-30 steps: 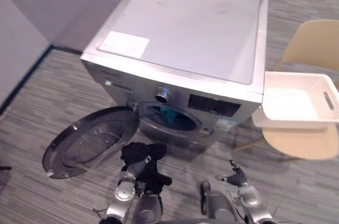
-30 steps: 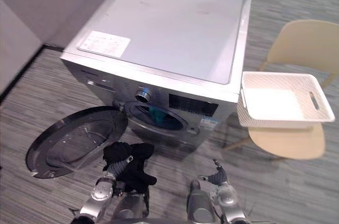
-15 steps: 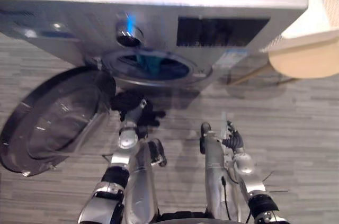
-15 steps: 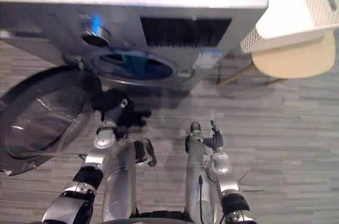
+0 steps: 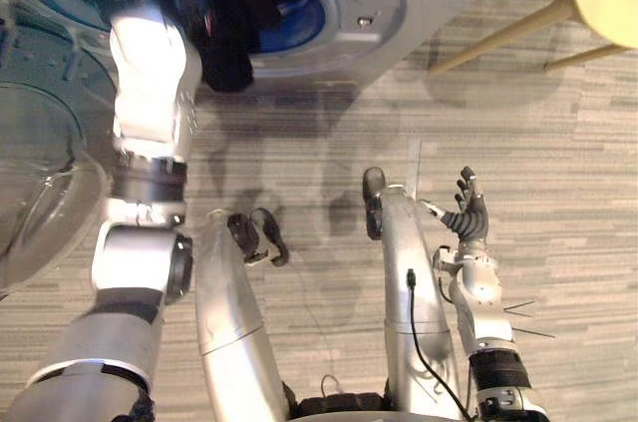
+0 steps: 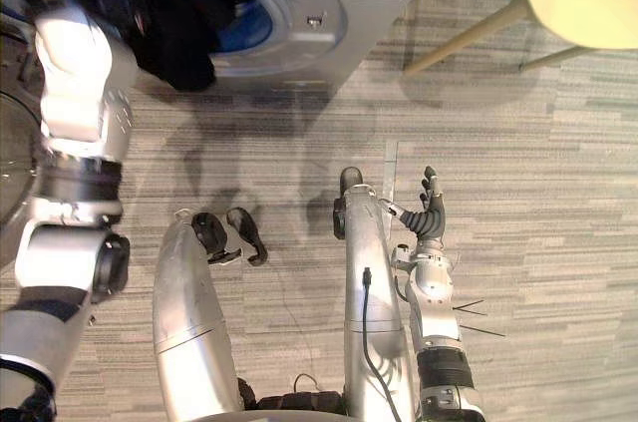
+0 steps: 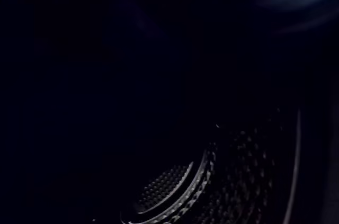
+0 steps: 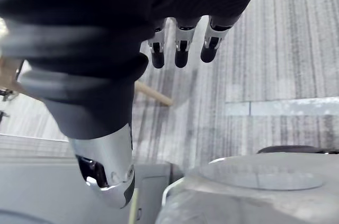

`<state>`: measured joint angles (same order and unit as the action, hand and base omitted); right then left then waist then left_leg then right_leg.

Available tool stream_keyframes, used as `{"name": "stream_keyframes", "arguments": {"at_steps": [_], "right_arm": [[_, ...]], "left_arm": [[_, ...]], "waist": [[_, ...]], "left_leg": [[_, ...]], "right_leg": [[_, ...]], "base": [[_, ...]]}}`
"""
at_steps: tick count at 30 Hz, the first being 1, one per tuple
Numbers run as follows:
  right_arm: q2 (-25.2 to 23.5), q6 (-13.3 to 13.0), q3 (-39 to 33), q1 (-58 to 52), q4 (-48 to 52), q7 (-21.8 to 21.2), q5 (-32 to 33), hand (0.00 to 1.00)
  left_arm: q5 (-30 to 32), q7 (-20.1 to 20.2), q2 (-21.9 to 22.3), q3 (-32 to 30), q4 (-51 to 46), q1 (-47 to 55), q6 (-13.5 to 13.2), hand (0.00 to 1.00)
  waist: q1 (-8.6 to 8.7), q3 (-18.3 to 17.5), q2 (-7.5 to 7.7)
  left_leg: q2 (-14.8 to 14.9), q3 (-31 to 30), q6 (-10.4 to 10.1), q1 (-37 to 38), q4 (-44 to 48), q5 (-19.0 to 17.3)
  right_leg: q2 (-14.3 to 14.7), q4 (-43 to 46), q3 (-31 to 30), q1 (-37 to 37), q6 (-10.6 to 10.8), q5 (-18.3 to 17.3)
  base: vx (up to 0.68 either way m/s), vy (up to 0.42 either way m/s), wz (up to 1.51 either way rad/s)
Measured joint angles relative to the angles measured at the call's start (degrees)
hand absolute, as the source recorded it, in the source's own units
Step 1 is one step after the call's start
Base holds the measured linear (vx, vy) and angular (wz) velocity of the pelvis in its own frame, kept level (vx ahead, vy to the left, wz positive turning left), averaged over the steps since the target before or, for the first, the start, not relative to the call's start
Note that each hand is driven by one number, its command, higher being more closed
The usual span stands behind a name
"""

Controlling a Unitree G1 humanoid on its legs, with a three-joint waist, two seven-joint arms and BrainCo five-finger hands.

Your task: Pick up the laundry basket with both hands and put the clothes into the washing machine.

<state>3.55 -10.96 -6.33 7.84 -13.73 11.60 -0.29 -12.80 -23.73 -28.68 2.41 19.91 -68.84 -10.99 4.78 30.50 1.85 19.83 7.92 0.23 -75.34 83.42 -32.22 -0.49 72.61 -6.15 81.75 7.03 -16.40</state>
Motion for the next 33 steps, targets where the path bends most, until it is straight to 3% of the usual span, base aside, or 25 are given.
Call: {"name": "stream_keyframes", "arguments": {"at_steps": [5,10,11,14,16,20,23,24,29,33], "right_arm": [[-0.86,-1.27,0.13,-2.11,1.99,-1.92,1.44,0.0],[-0.85,-2.05,0.14,-3.33,2.97,-3.07,2.01,0.0],[-0.86,-2.23,0.14,-3.62,3.36,-3.19,2.07,0.0],[-0.89,-2.41,0.12,-3.78,3.66,-3.73,2.55,0.0],[-0.94,-2.56,0.31,-3.78,3.74,-4.28,3.09,0.0],[-1.19,-2.74,0.56,-3.78,3.85,-6.49,4.88,0.0],[-1.28,-2.71,0.54,-3.83,3.83,-8.23,7.06,0.0],[-1.22,-2.59,0.53,-3.87,3.82,-9.57,8.93,0.0],[-0.69,-2.37,0.58,-5.22,3.94,-11.86,11.48,0.0],[-0.66,-2.53,0.79,-7.23,3.98,-11.92,13.23,0.0]], "left_arm": [[0.62,-2.2,-3.19,4.08,0.03,-10.3,-0.65,1.0],[-0.66,-1.8,-4.63,6.53,1.25,-11.88,-1.94,1.0],[-0.63,-1.42,-4.63,7.38,2.27,-13.03,-2.33,0.0],[0.6,-1.04,-4.59,9.45,6.6,-15.42,-2.85,0.0],[4.8,0.5,-4.01,10.46,12.62,-16.58,-2.27,0.0],[19.25,8.8,-2.79,11.7,24.71,-18.25,3.59,0.0],[25.52,13.39,-1.47,11.58,31.02,-18.22,6.16,0.0],[29.38,17.36,-0.62,11.52,33.12,-18.12,7.95,0.0],[34.99,20.56,-1.01,10.34,32.54,-18.21,9.17,0.0],[33.27,21.1,-1.3,10.29,30.38,-18.08,9.39,0.0]], "waist": [[1.16,1.05,0.84],[1.11,1.07,0.85],[1.12,1.07,0.86],[1.26,1.11,0.93],[1.5,1.23,1.18],[1.79,1.43,1.61],[2.08,1.5,1.73],[2.1,1.5,1.74],[1.79,1.48,1.76],[0.94,1.48,1.74]], "left_leg": [[0.6,0.28,0.0,-2.05,0.48,0.0],[1.54,0.69,0.03,-2.87,0.41,-0.03],[1.77,0.55,0.04,-3.48,0.42,-0.03],[2.04,0.52,0.07,-4.71,0.58,-0.04],[2.2,0.44,0.07,-4.73,0.61,-0.04],[3.16,0.15,0.04,-5.57,1.03,-0.06],[3.28,0.03,0.04,-6.09,1.41,-0.06],[3.34,0.0,0.04,-6.42,1.68,-0.06],[3.47,-0.18,0.03,-6.64,1.89,-0.06],[3.2,-0.92,0.05,-7.24,1.89,-0.02]], "right_leg": [[0.44,0.13,0.02,2.12,-0.01,0.06],[0.65,-0.28,0.45,2.81,-0.02,0.08],[0.63,-0.5,0.76,3.15,-0.02,0.23],[0.68,-0.75,0.92,4.1,0.11,0.43],[0.85,-0.76,0.98,4.13,0.11,0.43],[1.5,-0.72,1.38,4.7,0.1,0.43],[1.56,-0.24,1.46,5.22,0.1,0.42],[1.61,0.06,1.42,5.58,0.1,0.42],[1.56,0.25,1.59,5.7,0.16,0.38],[1.14,0.32,2.31,5.7,-0.11,0.41]], "base": [[0.0,-0.004,-0.08],[-0.01,-0.001,-0.04],[-0.04,0.009,0.0],[-0.04,0.017,-0.04],[-0.02,0.015,-0.05],[-0.01,0.008,-0.08],[0.0,0.002,-0.01],[0.0,0.0,0.0],[-0.03,0.005,0.01],[-0.03,0.011,0.06]]}}
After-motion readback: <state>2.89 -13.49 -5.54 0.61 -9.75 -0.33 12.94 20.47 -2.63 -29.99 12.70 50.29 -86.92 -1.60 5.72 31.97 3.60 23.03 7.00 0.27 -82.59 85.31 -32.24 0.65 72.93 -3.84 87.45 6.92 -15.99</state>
